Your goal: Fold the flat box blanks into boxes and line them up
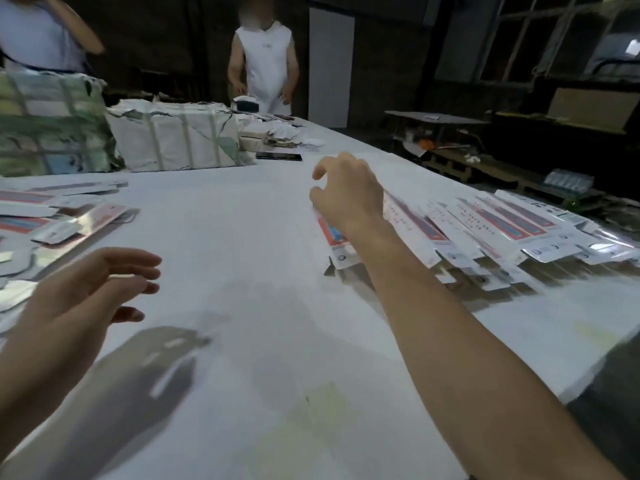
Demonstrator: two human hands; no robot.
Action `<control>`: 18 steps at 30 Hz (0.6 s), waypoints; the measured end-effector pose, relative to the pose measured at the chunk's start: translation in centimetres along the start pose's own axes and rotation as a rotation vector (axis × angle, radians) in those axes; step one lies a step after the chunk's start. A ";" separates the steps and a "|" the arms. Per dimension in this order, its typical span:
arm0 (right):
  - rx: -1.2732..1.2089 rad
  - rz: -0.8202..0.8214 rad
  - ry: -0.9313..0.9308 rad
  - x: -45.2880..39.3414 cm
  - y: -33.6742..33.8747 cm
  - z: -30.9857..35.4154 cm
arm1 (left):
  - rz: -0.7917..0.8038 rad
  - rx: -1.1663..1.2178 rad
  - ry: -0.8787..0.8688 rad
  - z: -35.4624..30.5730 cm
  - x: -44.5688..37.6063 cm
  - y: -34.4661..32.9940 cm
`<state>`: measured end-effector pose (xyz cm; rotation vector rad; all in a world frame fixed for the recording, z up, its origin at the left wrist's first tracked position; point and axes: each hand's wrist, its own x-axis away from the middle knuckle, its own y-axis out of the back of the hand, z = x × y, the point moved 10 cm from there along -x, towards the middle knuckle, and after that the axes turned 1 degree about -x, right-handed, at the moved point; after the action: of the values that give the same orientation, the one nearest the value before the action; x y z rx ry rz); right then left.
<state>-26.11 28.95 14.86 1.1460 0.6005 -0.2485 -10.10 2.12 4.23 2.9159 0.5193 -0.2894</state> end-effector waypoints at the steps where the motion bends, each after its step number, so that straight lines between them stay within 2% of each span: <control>1: -0.074 0.018 0.049 0.9 -0.3 2.1 | -0.026 -0.043 -0.042 -0.3 0.2 0.3; 4: -0.247 0.106 0.203 4.7 -1.0 8.2 | -0.083 -0.313 -0.179 -1.9 0.2 0.6; 5: -0.336 0.159 0.283 6.4 -1.8 11.7 | -0.142 -0.480 -0.202 -1.6 0.6 2.7; 7: -0.422 0.201 0.377 9.0 -1.6 14.2 | -0.161 -0.862 -0.216 -1.3 -0.5 3.2; 9: -0.476 0.266 0.486 11.7 -2.6 17.3 | -0.164 -1.245 -0.020 0.7 -1.0 6.3; 10: -0.482 0.301 0.527 12.9 -2.9 18.4 | -0.168 -1.364 0.087 1.6 -1.0 8.2; 12: -0.482 0.344 0.587 14.4 -3.8 19.5 | -0.170 -1.470 0.262 2.9 -0.5 11.4; 15: -0.489 0.356 0.622 15.0 -4.6 19.8 | -0.186 -1.428 0.484 3.5 0.5 14.5; 18: -0.517 0.334 0.612 14.8 -4.9 19.4 | -0.163 -1.457 0.441 2.8 0.4 14.5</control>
<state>-10.16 11.04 8.11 0.7857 0.9274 0.5405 -4.99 -11.70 3.28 1.4831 0.6279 0.5280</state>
